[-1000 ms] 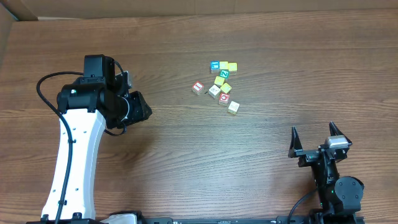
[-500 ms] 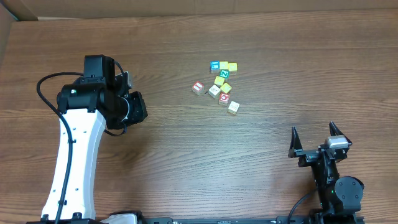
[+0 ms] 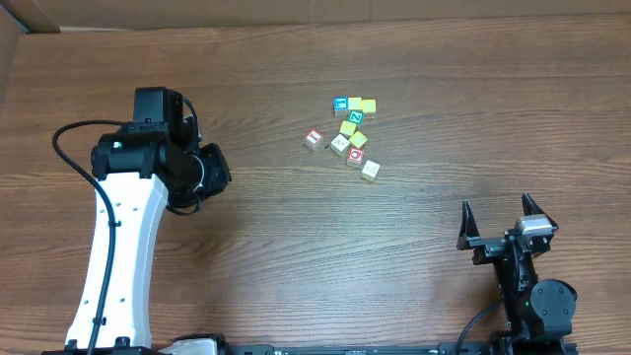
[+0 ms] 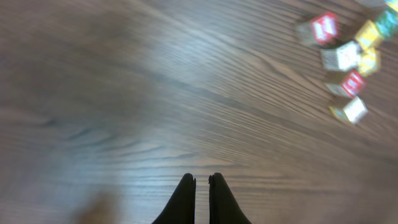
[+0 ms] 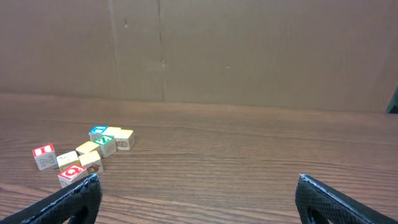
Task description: Flip 4 blocks
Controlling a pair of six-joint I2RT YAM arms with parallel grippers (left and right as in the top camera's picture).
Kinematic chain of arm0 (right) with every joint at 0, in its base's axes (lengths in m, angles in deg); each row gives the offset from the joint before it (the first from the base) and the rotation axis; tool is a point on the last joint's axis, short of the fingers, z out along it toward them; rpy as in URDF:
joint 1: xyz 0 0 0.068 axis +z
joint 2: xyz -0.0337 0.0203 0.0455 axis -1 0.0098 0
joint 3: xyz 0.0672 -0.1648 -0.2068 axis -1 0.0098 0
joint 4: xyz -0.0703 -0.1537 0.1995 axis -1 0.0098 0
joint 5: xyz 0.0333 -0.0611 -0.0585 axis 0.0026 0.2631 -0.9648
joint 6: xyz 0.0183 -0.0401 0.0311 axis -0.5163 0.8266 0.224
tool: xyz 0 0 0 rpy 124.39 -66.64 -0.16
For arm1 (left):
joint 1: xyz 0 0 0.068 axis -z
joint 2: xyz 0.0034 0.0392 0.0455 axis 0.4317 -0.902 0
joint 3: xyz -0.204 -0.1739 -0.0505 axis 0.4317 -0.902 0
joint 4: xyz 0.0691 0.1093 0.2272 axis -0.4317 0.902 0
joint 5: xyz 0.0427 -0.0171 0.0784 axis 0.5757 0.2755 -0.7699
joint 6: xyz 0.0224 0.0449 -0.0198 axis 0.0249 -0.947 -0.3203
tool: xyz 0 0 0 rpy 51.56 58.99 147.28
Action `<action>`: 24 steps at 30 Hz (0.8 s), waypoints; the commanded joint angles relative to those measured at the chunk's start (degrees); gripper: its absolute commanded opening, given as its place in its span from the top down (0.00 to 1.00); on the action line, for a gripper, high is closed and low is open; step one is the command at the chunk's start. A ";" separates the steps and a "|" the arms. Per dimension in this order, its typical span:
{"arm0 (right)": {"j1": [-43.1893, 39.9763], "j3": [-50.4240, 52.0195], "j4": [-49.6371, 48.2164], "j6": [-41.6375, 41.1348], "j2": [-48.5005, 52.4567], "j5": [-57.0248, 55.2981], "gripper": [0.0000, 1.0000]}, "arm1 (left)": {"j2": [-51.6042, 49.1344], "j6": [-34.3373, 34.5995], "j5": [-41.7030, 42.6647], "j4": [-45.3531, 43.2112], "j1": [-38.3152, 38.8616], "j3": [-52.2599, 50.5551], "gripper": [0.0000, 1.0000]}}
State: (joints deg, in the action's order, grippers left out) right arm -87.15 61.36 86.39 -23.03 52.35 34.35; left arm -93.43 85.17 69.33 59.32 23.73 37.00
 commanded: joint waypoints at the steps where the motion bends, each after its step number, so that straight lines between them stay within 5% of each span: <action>1: -0.15 0.61 -0.44 0.22 -0.57 -0.26 0.00 | -0.22 7.56 -8.07 1.25 0.72 1.29 0.96; 24: -0.15 0.61 -0.44 0.22 -0.57 -0.26 0.00 | -0.37 4.92 -8.55 0.13 1.20 1.29 0.96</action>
State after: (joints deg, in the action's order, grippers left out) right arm -87.15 61.36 86.37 -23.00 52.35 34.37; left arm -93.43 92.05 61.68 59.89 24.47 37.00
